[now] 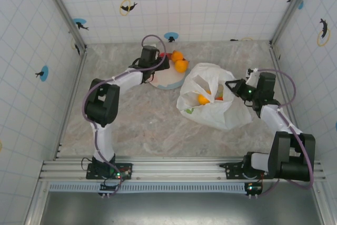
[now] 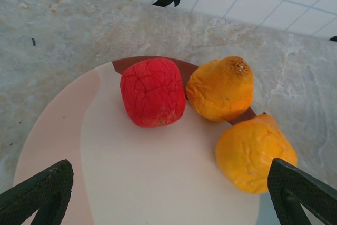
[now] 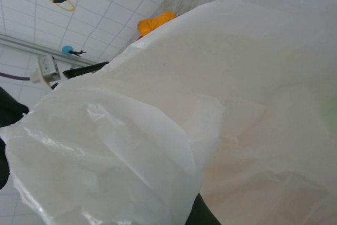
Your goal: Place the fruits into the plastic bag
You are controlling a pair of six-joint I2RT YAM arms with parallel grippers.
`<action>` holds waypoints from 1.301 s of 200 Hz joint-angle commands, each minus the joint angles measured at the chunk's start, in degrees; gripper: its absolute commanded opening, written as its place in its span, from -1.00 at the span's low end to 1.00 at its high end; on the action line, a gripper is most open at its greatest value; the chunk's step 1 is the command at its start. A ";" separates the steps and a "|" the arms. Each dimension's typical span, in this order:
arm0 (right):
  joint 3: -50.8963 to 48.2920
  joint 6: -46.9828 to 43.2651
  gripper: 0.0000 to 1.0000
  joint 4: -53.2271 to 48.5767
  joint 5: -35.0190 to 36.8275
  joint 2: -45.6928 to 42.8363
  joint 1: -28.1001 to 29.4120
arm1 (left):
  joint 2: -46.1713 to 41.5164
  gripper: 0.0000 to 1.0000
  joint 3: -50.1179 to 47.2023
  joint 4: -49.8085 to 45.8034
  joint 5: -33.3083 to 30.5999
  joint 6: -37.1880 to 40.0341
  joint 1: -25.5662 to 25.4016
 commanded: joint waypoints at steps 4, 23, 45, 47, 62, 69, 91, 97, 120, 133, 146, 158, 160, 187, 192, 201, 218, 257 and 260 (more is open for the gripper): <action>-0.85 -0.03 -0.99 1.69 -1.16 0.55 -0.16 | 5.97 0.94 6.78 -2.50 -0.71 -0.19 0.49; -0.63 -0.20 -0.99 1.45 -1.22 0.46 -0.27 | 10.22 0.94 11.96 -4.16 -2.14 -0.06 0.51; -0.30 -0.70 -0.99 0.82 -1.30 0.44 -0.49 | 14.33 0.90 16.57 -5.13 -2.53 -0.08 2.34; -0.24 -0.72 -0.99 0.77 -1.34 0.46 -0.56 | 14.68 0.89 17.03 -5.18 -2.53 -0.06 2.38; -0.24 -0.82 -0.98 0.54 -1.42 0.46 -0.86 | 16.41 0.86 19.79 -5.85 -3.25 -0.03 2.62; -0.25 -0.89 -0.99 0.46 -1.58 0.46 -1.00 | 19.22 0.84 20.85 -6.15 -3.44 0.02 2.71; -0.15 -1.08 -0.98 0.28 -1.66 0.54 -1.28 | 21.48 0.77 23.28 -6.09 -3.30 0.15 2.89; -0.19 -1.08 -0.98 0.28 -1.63 0.63 -1.31 | 21.96 0.75 23.81 -5.84 -2.94 0.29 3.02; 0.07 -1.08 -0.98 0.20 -1.87 0.98 -1.40 | 23.92 0.69 26.30 -5.90 -1.36 0.30 3.02; 0.19 -1.16 -0.98 0.19 -1.82 1.07 -1.48 | 24.79 0.69 27.30 -5.95 -0.80 0.05 2.97; 0.27 -1.08 -0.98 0.19 -1.90 1.25 -1.48 | 25.43 0.68 27.93 -5.81 -0.59 0.05 2.98; 0.35 -1.13 -0.98 0.15 -2.01 1.41 -1.48 | 26.09 0.66 28.42 -5.56 -0.50 0.14 2.97; 0.47 -1.14 -0.98 0.11 -1.98 1.42 -1.48 | 26.23 0.65 28.51 -5.49 -0.50 0.14 2.93; 0.50 -1.26 -0.99 0.02 -2.02 1.52 -1.53 | 28.17 0.49 30.63 -5.68 0.11 0.25 3.15; 0.45 -1.33 -0.98 -0.07 -2.00 1.52 -1.51 | 28.44 0.45 30.97 -5.77 0.37 0.17 3.13; 0.41 -1.34 -0.98 -0.07 -1.97 1.54 -1.53 | 28.86 0.37 31.37 -5.86 0.70 0.12 3.15; 0.34 -1.43 -0.98 -0.07 -1.94 1.76 -1.57 | 28.92 0.24 31.48 -5.68 1.07 0.07 3.12; 0.86 -1.17 -0.98 0.02 -2.18 2.48 -1.59 | 26.89 0.06 31.35 -6.08 1.64 0.73 3.20; 0.86 -1.17 -0.98 0.01 -2.19 2.48 -1.55 | 26.60 0.04 31.26 -6.20 1.73 0.78 3.16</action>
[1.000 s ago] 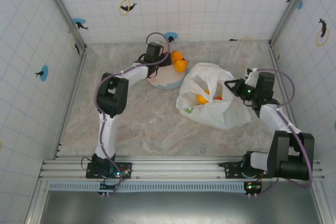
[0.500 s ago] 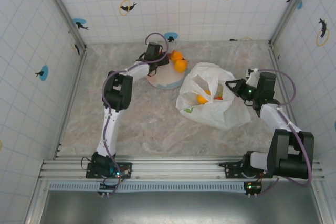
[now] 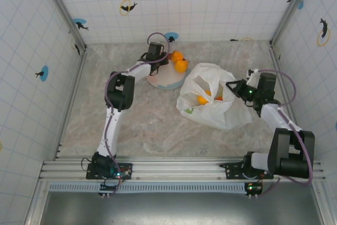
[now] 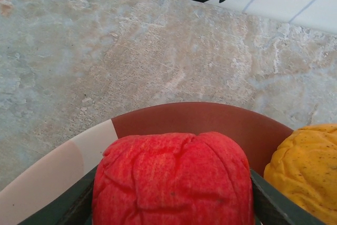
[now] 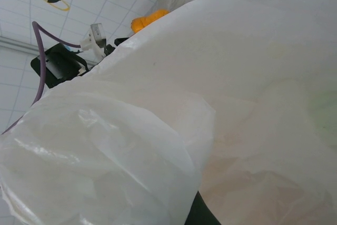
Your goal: Place the fruits into the plastic bag
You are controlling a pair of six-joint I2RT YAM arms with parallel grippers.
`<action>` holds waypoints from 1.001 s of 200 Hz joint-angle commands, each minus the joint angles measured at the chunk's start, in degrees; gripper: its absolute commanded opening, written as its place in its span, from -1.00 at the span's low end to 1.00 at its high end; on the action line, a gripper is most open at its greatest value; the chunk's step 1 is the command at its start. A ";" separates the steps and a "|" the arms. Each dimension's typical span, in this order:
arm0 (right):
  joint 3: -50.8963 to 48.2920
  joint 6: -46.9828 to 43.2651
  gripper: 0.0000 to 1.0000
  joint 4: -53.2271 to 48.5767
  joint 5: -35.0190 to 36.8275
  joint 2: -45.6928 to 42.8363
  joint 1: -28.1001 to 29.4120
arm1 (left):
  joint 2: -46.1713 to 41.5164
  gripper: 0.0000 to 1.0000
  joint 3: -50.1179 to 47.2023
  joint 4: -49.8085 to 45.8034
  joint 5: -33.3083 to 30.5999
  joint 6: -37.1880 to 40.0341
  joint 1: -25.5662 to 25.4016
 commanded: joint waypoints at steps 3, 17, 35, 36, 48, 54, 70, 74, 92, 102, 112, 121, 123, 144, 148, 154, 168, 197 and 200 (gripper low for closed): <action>0.93 -0.65 -0.98 0.02 -0.97 0.71 -0.43 | -1.18 0.03 1.43 -1.33 1.29 0.67 0.30; 1.04 -0.62 -0.98 0.02 -0.83 0.69 -0.41 | -3.28 -0.04 0.25 -1.38 2.19 0.80 0.28; 1.21 -0.62 -0.98 -0.16 -0.68 0.54 -0.43 | -8.03 -0.11 -3.91 -0.46 4.08 0.66 0.19; 1.21 -0.62 -0.98 -0.16 -0.66 0.49 -0.39 | -8.40 -0.11 -4.32 -0.30 4.23 0.66 0.17; 1.30 -0.62 -0.98 -0.25 -0.48 0.31 -0.43 | -14.54 -0.12 -10.26 2.46 5.41 0.08 0.07; 1.35 -0.58 -0.98 -0.32 -0.47 0.23 -0.42 | -17.51 -0.13 -14.49 4.63 6.17 -0.13 0.02; 1.50 -0.54 -0.98 -0.50 -0.31 0.05 -0.39 | -25.75 -0.13 -25.01 10.44 6.72 -0.75 -0.65; 1.48 -0.54 -0.98 -0.50 -0.22 0.01 -0.45 | -27.68 -0.13 -27.58 11.40 6.91 -0.79 -0.87; 1.65 -0.45 -0.98 -0.70 -0.04 -0.24 -0.43 | -36.38 -0.13 -37.90 14.30 7.91 -0.80 -1.49; 1.65 -0.51 -0.98 -0.84 0.10 -0.43 -0.41 | -40.95 -0.14 -43.35 14.83 8.68 -0.63 -4.34; 1.64 -0.62 -0.98 -0.95 0.38 -0.65 -0.41 | -45.19 -0.13 -48.77 15.14 9.79 -0.40 -6.05; 1.57 -0.84 -0.98 -1.11 0.48 -0.78 -0.43 | -49.32 -0.14 -52.75 14.63 10.57 -0.39 -7.72; 1.57 -0.88 -0.98 -1.19 0.49 -0.78 -0.48 | -49.96 -0.14 -53.80 14.60 10.78 -0.38 -8.14; 1.78 -1.15 -0.98 -1.48 0.57 -0.87 -0.50 | -57.50 -0.13 -62.11 14.33 12.26 -0.32 -12.90; 1.85 -1.15 -0.98 -1.50 0.59 -0.87 -0.46 | -58.57 -0.13 -63.34 14.23 12.15 -0.37 -14.14; 1.84 -1.15 -0.98 -1.48 0.69 -0.87 -0.51 | -59.77 -0.13 -64.85 14.14 12.27 -0.40 -15.68; 1.92 -1.15 -0.98 -1.35 0.75 -0.87 -0.50 | -61.23 -0.13 -66.59 12.32 12.84 -0.11 -19.08; 2.03 -0.33 -0.98 -0.53 0.54 -0.63 -0.38 | -58.76 -0.13 -66.24 10.53 13.22 0.52 -23.87; 1.99 -0.24 -0.98 -0.39 0.50 -0.61 -0.26 | -58.19 -0.13 -65.93 10.49 13.36 0.51 -24.11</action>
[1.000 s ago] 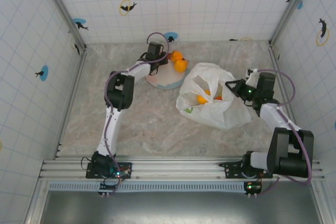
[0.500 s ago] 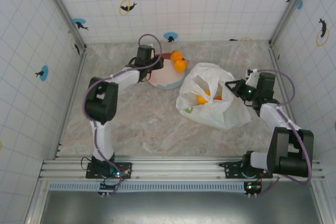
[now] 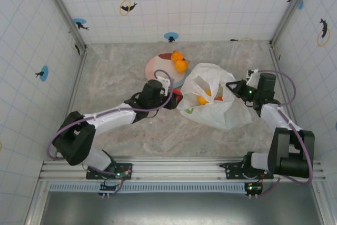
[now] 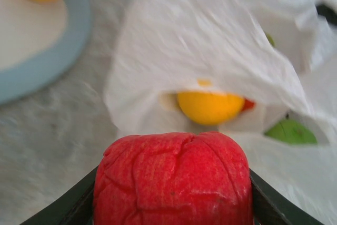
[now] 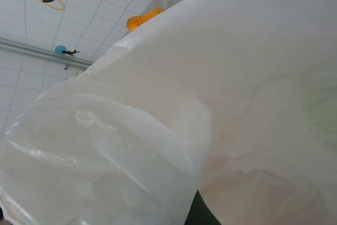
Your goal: Place the fruits into the plastic bag
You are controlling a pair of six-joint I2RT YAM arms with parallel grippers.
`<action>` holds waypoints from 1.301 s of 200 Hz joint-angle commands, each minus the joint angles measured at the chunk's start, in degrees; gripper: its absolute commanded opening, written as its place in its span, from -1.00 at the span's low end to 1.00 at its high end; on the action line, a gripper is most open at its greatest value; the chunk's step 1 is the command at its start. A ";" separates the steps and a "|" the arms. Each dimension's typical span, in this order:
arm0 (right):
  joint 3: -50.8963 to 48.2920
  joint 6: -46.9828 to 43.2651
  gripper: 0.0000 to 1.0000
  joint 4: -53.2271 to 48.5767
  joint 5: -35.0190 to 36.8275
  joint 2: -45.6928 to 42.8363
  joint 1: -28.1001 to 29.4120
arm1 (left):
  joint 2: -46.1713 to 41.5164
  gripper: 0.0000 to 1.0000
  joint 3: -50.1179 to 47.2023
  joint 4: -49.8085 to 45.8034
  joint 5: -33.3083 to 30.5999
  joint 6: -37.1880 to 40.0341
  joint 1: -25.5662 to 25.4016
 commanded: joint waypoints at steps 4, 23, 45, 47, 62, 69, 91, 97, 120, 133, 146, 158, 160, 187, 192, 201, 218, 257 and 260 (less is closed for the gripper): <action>1.92 0.08 -0.98 0.36 0.03 -0.69 -0.15 | 2.40 -0.13 1.03 -1.00 1.44 0.77 -2.15; 1.68 0.28 -0.98 0.61 0.03 -0.65 0.65 | 6.76 -0.13 4.91 -1.58 1.72 1.40 -2.90; 1.30 0.19 -0.98 0.52 0.03 -0.69 1.34 | 12.44 -0.13 9.07 -2.71 3.02 2.27 -3.42; 1.24 0.19 -0.98 0.44 0.05 -0.73 1.39 | 12.98 -0.13 10.69 -2.91 3.10 2.38 -3.47; 1.17 0.35 -0.98 0.55 0.04 -0.65 1.88 | 16.86 -0.13 14.14 -3.99 3.59 2.89 -3.82; 1.13 0.41 -0.98 0.64 0.16 -0.61 2.17 | 18.48 -0.13 15.58 -4.43 3.81 3.16 -3.91; 1.48 1.20 -0.98 1.55 0.15 0.07 3.53 | 23.59 -0.12 20.81 -5.34 5.59 3.70 -4.31; 1.48 1.72 -0.98 2.06 0.05 0.29 3.77 | 24.81 -0.12 22.14 -5.58 6.24 3.91 -4.48; 1.70 3.55 -0.98 3.70 0.03 1.23 5.19 | 28.57 -0.09 26.27 -5.14 7.02 4.03 -5.15; 1.98 3.70 -0.98 4.07 0.25 1.78 6.40 | 30.21 -0.08 28.42 -4.53 6.80 3.33 -5.19; 2.18 3.49 -0.98 3.64 0.21 2.32 7.63 | 31.68 -0.05 30.28 -3.23 5.58 1.98 -5.19; 2.18 3.33 -0.98 3.40 0.14 2.43 8.18 | 33.15 0.01 32.24 -1.82 4.48 0.26 -5.17; 2.18 3.35 -0.98 3.38 0.15 2.43 8.24 | 33.41 0.02 32.50 -1.52 4.28 0.08 -5.19; 2.31 2.68 -0.98 2.35 0.30 1.60 8.44 | 37.00 0.05 35.36 3.66 1.67 -4.66 -5.18; 2.50 2.42 -0.98 1.90 0.37 1.47 8.38 | 37.82 0.06 35.92 4.30 1.20 -5.47 -5.19; 2.83 1.84 -0.98 1.15 0.49 1.22 8.27 | 39.23 0.06 37.22 4.77 1.06 -6.55 -5.19; 3.56 1.13 -0.98 -0.07 0.31 1.11 7.77 | 40.88 0.09 38.76 5.70 1.73 -7.99 -5.19; 4.45 0.45 -0.98 -0.93 0.04 1.02 5.67 | 39.06 0.34 37.18 5.42 1.68 -7.77 -5.19; 4.46 0.45 -0.98 -0.93 0.07 1.09 5.52 | 38.70 0.36 36.79 5.41 1.57 -7.65 -5.19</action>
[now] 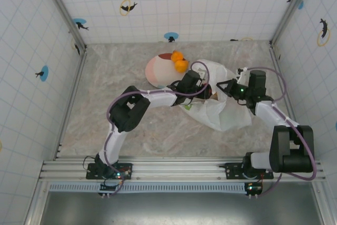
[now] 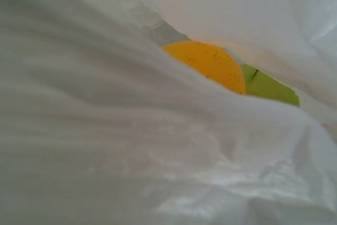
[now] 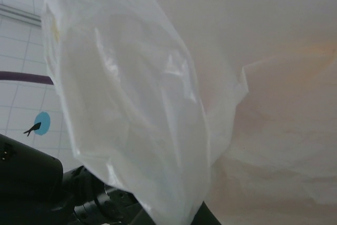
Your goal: Place the fruits into the plastic bag
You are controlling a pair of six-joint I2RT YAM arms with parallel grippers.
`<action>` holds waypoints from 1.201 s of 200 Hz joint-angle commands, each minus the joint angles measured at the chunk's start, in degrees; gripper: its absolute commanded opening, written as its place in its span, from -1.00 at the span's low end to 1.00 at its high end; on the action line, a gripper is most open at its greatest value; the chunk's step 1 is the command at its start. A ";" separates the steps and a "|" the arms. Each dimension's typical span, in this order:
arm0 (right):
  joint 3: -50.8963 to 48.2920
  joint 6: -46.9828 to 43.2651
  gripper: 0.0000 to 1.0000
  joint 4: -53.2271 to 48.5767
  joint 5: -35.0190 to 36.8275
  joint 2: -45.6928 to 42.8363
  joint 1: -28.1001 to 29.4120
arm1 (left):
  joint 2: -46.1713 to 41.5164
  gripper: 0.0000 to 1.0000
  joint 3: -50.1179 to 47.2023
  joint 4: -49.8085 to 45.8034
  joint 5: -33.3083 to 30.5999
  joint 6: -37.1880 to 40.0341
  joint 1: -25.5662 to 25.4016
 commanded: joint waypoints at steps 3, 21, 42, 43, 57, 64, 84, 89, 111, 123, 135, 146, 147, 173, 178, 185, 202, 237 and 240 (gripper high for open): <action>2.17 -1.30 -0.98 -1.08 -0.36 -0.93 -1.40 | -2.00 0.39 -0.63 1.82 -0.75 -0.69 -0.05; 2.36 -1.23 -0.98 -1.00 -0.78 -0.61 -2.04 | -4.30 0.53 -2.66 1.86 -0.72 0.64 0.03; 2.26 -1.32 -0.98 -0.82 -0.96 -0.44 -2.48 | -6.35 0.70 -4.59 1.29 0.04 3.13 0.08; 2.26 -1.32 -0.98 -0.82 -0.96 -0.44 -2.48 | -6.45 0.71 -4.70 1.25 0.03 3.18 0.08; 1.95 -1.49 -0.98 -0.91 -1.16 -0.62 -2.81 | -8.06 0.76 -6.01 0.71 0.50 3.83 0.34; 1.87 -1.66 -0.98 -0.99 -1.18 -0.73 -2.98 | -9.05 0.77 -6.83 0.76 1.02 4.04 0.58; 1.25 -2.35 -0.98 -1.52 -1.22 -1.14 -4.00 | -12.42 0.78 -9.90 0.68 2.85 5.35 1.03; 1.04 -2.45 -0.98 -1.52 -1.25 -1.25 -4.29 | -13.42 0.78 -10.76 0.45 3.06 5.89 1.11; 0.20 -2.59 -0.98 -1.54 -1.53 -1.62 -5.56 | -18.60 0.77 -14.92 -1.14 3.27 8.45 1.63; -0.16 -2.72 -0.98 -1.52 -1.53 -1.72 -5.83 | -21.59 0.77 -17.39 -1.88 3.37 8.93 2.36; -0.35 -2.64 -0.98 -1.35 -1.62 -1.72 -5.99 | -24.66 0.76 -20.20 -2.20 4.52 9.21 3.40; -0.40 -2.55 -0.98 -1.28 -1.81 -1.79 -5.99 | -27.51 0.76 -23.00 -2.39 5.85 9.16 4.55; -0.38 -2.55 -0.98 -1.27 -1.80 -1.80 -6.00 | -27.75 0.76 -23.35 -2.44 5.92 9.14 4.69; -0.52 -2.73 -0.98 -1.35 -1.63 -1.98 -6.09 | -33.19 0.75 -30.42 -2.46 5.09 6.99 7.85; -0.53 -2.72 -0.98 -1.35 -1.59 -2.02 -6.09 | -33.68 0.75 -31.29 -2.69 4.15 6.49 8.33; -0.61 -2.72 -0.98 -1.27 -1.55 -1.98 -6.07 | -33.74 0.77 -31.81 -3.26 2.95 6.06 8.87; -0.73 -2.30 -0.98 -0.78 -1.55 -1.80 -6.11 | -31.60 0.78 -30.25 -5.83 1.29 5.72 9.48; -0.78 -1.76 -0.98 -0.47 -1.53 -2.28 -5.74 | -22.82 0.79 -22.85 -8.26 3.87 6.36 9.44; -0.79 -1.76 -0.98 -0.47 -1.46 -2.36 -5.74 | -21.95 0.77 -22.15 -8.44 3.87 6.38 9.48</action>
